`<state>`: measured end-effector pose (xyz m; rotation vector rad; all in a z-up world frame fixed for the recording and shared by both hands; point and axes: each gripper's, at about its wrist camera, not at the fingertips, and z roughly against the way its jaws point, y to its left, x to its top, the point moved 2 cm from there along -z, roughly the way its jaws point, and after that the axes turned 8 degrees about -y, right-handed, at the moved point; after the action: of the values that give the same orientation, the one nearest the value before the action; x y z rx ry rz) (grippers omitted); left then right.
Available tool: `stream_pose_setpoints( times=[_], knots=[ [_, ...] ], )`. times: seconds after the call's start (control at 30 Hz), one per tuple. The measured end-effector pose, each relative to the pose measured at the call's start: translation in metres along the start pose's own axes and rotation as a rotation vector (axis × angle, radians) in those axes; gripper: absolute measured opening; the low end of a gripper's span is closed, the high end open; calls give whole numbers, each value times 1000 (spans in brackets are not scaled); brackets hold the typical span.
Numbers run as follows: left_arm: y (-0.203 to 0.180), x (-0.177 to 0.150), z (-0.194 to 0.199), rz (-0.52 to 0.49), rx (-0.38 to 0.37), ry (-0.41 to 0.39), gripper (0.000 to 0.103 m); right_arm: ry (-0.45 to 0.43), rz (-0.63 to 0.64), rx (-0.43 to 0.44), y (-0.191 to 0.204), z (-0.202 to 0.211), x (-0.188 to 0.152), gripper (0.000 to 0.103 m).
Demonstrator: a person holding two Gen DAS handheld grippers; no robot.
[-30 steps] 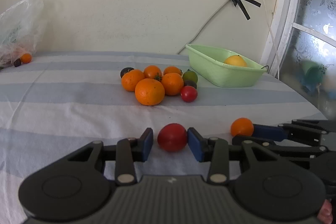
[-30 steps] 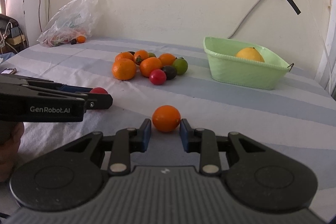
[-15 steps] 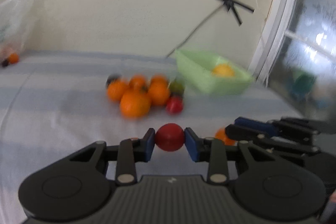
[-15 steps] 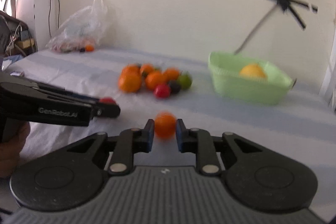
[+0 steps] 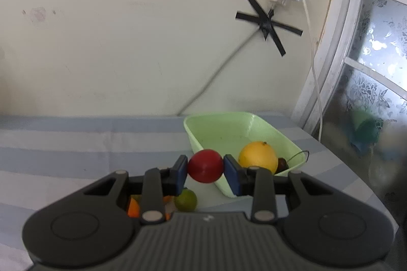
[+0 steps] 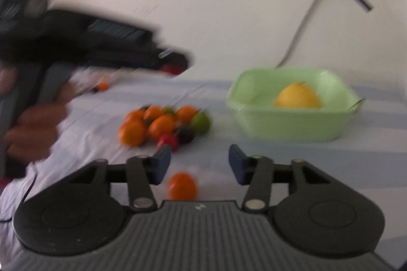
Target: Organize fruits
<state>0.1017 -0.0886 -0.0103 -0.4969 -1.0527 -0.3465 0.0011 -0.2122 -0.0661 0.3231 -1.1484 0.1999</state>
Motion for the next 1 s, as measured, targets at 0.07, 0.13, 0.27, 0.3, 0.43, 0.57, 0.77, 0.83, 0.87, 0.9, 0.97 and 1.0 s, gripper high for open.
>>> stream_pose_setpoints(
  times=[0.07, 0.13, 0.27, 0.3, 0.43, 0.57, 0.77, 0.83, 0.87, 0.9, 0.97, 1.0],
  knots=[
    [-2, 1, -8, -10, -10, 22, 32, 43, 62, -8, 9, -5, -7, 54],
    [-6, 2, -15, -23, -13, 37, 32, 75, 112, -23, 14, -7, -14, 38],
    [-11, 8, -32, -21, -36, 61, 32, 11, 122, -37, 15, 3, -9, 29],
    [-13, 11, -38, -17, -48, 69, 32, -20, 118, -52, 8, 4, -3, 29],
    [-20, 24, -64, 2, -90, 101, 32, -179, 56, -166, -27, 8, 31, 30],
    [-22, 27, -96, 29, -82, 144, 32, -197, 21, -218, -54, -11, 48, 30],
    [-19, 16, -122, 28, -61, 198, 35, -179, 60, -225, -55, -36, 43, 32],
    [-17, 15, -121, 28, -58, 193, 41, -183, 79, -237, -53, -36, 43, 44],
    [-15, 16, -119, 32, -61, 189, 41, -194, 80, -235, -53, -34, 42, 46],
    [-14, 18, -116, 38, -65, 184, 41, -204, 75, -233, -55, -34, 43, 47],
    [-8, 26, -100, 56, -76, 156, 41, -239, 57, -233, -57, -26, 43, 46],
    [-2, 31, -86, 65, -83, 125, 41, -262, 49, -234, -57, -23, 45, 46]
  ],
)
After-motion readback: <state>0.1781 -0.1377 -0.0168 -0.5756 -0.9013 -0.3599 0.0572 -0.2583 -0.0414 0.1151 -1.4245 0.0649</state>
